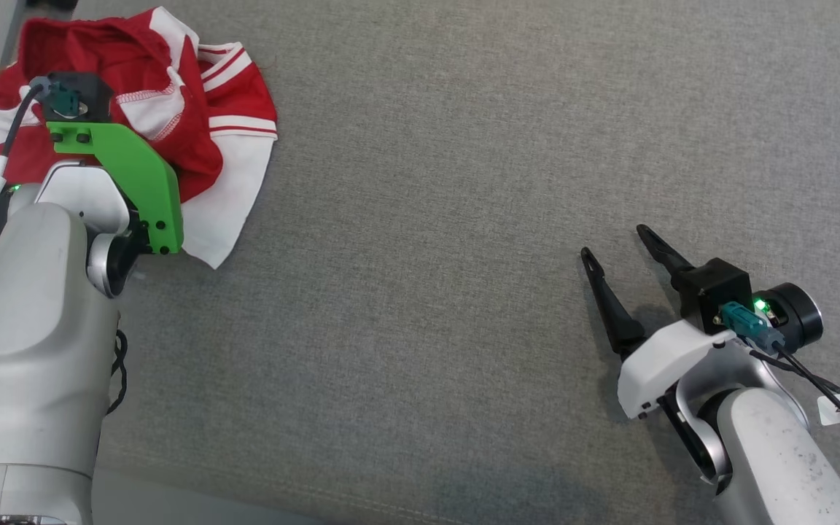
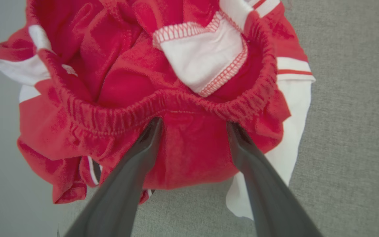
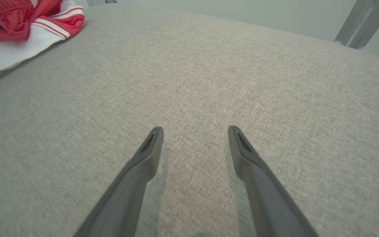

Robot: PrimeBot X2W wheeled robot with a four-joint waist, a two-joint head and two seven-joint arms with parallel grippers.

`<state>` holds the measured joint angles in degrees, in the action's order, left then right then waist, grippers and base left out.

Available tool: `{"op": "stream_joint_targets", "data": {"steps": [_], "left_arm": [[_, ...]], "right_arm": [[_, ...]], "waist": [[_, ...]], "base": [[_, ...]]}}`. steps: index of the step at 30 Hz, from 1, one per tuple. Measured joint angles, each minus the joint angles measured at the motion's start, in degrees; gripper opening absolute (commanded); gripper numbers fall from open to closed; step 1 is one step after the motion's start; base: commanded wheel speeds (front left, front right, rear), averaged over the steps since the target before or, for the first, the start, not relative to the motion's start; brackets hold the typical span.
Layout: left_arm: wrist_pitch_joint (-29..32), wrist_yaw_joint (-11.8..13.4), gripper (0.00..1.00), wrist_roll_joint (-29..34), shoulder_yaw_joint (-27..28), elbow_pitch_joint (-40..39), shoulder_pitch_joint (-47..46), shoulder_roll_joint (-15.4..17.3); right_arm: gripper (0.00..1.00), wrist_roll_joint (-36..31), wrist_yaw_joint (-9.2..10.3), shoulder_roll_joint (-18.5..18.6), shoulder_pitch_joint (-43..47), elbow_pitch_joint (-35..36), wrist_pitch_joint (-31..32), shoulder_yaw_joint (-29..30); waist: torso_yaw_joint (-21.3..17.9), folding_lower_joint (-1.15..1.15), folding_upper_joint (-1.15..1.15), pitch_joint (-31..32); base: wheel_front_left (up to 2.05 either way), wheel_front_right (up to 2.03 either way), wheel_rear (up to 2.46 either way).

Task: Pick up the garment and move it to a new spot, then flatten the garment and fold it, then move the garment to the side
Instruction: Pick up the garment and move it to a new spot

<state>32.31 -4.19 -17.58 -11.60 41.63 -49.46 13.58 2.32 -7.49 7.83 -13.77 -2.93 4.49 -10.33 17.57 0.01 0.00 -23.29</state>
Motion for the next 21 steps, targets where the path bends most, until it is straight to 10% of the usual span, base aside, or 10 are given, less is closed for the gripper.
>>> {"op": "stream_joint_targets", "data": {"steps": [2, 4, 5, 21], "left_arm": [[-0.04, 0.68, 0.89, 0.08, -0.05, 0.99, -0.37, 0.00], [-0.73, 0.76, 0.11, 0.09, -0.11, 1.64, -0.62, 0.00], [-1.15, 0.78, 0.00, 0.10, -0.14, 2.08, -0.76, 0.01], [-10.45, 2.87, 0.00, 0.58, -0.76, 3.55, -3.15, -0.25]], "right_arm": [[1.00, 0.01, 0.00, 0.10, 0.00, 0.13, 0.04, -0.13], [1.00, 0.09, 0.00, 0.15, 0.00, 0.11, 0.05, -0.34], [1.00, 0.16, 0.00, 0.18, -0.01, 0.02, 0.05, -0.47], [1.00, 1.76, 0.00, -2.05, 1.26, -5.17, -2.65, -1.09]], "waist": [[-0.63, 0.00, 0.00, -0.76], [-1.21, 0.00, 0.00, -1.20], [-1.45, 0.00, 0.00, -1.31], [-1.61, 0.00, 0.00, 6.23]], "base": [[0.00, 0.00, 0.00], [0.00, 0.00, 0.00], [0.00, 0.00, 0.00], [0.00, 0.00, 0.00]]}}
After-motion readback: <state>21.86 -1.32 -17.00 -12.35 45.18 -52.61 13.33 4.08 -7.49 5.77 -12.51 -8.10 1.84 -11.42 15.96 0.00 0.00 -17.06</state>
